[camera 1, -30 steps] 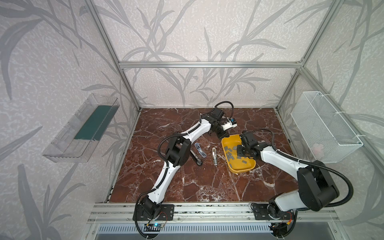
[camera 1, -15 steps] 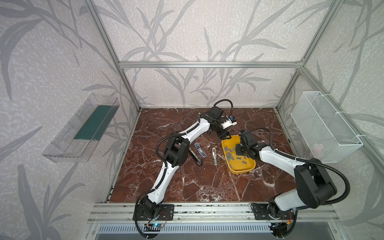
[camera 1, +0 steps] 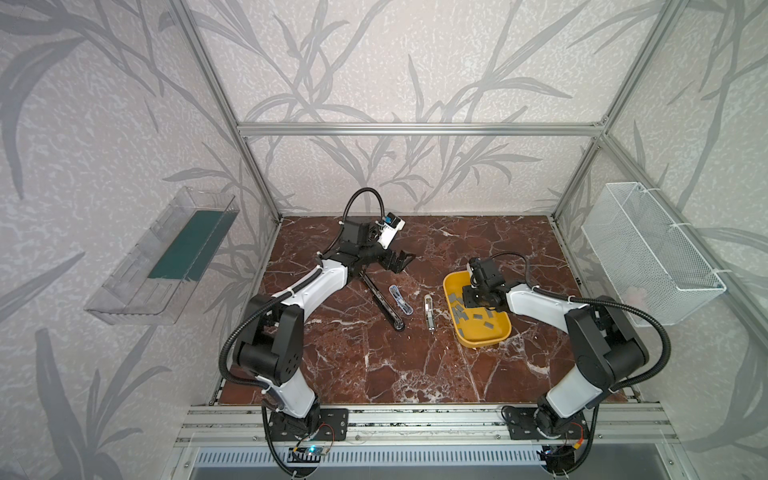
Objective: Load the staples into the stapler
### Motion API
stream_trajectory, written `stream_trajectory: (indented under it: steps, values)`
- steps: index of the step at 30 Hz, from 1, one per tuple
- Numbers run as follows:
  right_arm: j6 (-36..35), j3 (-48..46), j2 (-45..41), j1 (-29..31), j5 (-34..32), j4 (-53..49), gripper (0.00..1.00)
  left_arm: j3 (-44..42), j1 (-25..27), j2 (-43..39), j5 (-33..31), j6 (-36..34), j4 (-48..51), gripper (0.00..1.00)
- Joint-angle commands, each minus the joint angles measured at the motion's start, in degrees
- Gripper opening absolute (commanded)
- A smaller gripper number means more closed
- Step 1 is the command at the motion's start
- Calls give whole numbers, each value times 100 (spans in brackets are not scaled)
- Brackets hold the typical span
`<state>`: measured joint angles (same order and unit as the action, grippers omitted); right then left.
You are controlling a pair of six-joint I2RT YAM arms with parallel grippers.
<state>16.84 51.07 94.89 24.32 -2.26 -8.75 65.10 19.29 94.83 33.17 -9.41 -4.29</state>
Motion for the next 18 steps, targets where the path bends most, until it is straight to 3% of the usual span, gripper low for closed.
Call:
stream_trajectory:
  steps: [1,5,18]
  values:
    - [-222,207,121,30,336,177,29,-561,-31,-206,-590,196,-882,99]
    - [-381,343,255,164,195,-36,27,-825,-188,-359,-72,483,-1068,99]
    - [-344,720,708,313,-155,-583,27,-436,-233,-77,277,607,-766,99]
